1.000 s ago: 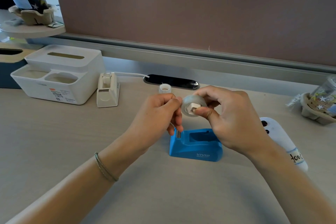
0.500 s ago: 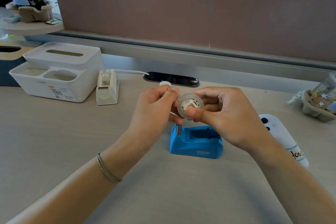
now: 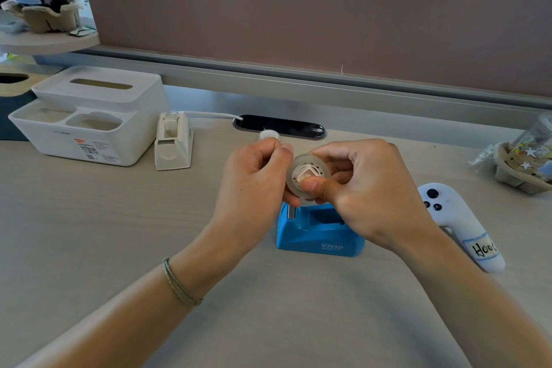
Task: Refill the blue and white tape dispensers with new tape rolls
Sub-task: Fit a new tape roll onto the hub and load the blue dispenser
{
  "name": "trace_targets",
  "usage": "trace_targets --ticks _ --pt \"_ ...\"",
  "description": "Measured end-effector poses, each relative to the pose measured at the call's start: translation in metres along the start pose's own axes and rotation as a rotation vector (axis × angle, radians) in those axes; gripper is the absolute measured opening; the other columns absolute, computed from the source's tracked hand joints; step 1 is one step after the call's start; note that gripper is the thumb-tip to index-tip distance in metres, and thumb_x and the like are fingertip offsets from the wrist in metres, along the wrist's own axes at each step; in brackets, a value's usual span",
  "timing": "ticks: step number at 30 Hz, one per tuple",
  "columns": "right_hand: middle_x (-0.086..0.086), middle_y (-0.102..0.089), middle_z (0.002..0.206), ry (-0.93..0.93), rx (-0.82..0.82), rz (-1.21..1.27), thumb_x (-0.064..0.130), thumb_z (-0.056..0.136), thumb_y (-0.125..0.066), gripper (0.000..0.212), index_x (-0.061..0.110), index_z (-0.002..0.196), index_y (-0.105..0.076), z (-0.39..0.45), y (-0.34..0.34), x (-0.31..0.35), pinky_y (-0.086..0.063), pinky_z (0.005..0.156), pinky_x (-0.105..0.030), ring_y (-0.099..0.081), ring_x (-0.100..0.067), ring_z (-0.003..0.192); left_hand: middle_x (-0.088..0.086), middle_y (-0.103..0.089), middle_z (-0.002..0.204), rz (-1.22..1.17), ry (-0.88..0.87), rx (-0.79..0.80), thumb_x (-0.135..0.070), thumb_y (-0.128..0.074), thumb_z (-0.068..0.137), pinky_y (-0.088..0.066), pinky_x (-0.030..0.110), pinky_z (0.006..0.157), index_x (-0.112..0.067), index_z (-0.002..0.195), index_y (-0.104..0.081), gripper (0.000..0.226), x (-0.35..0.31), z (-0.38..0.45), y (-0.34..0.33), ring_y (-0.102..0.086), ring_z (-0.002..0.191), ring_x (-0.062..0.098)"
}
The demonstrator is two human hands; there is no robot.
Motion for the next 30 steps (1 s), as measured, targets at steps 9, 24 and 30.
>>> trace_targets --ticks 9,24,30 --pt "0.013 -0.078 0.087 -0.017 0.064 -0.028 0.022 0.076 -0.087 0.023 0.029 0.096 -0.077 0.008 0.019 -0.007 -0.062 0.077 -0.021 -0.073 -0.006 0.084 0.007 -0.073 0.079 0.009 0.052 0.143 -0.024 -0.049 0.103 -0.064 0.035 0.061 -0.004 0.08 -0.063 0.034 0.002 0.006 -0.004 -0.075 0.075 0.017" --pt "0.014 -0.075 0.088 0.083 0.155 -0.225 0.012 0.08 -0.083 0.022 0.022 0.1 -0.083 -0.02 0.028 -0.024 -0.057 0.078 -0.027 -0.068 -0.01 0.087 0.003 -0.062 0.06 0.672 -0.079 0.24 -0.033 -0.055 0.095 -0.039 0.027 0.05 -0.019 0.064 -0.06 0.035 0.006 -0.008 -0.014 -0.052 0.055 0.018" --pt "0.015 -0.074 0.089 0.101 0.188 -0.299 0.018 0.083 -0.08 0.022 0.026 0.104 -0.082 -0.023 0.033 -0.029 -0.055 0.077 -0.027 -0.066 -0.008 0.087 -0.007 -0.05 0.054 0.89 -0.181 0.185 -0.039 -0.053 0.093 -0.031 0.026 0.049 -0.025 0.067 -0.06 0.031 -0.002 -0.01 -0.023 -0.048 0.054 0.01"
Point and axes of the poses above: each hand's wrist, its own z-axis towards the middle knuckle, its own y-axis out of the back of the hand, x = y × z, the point moved 5 cm from there along z, towards the middle knuckle
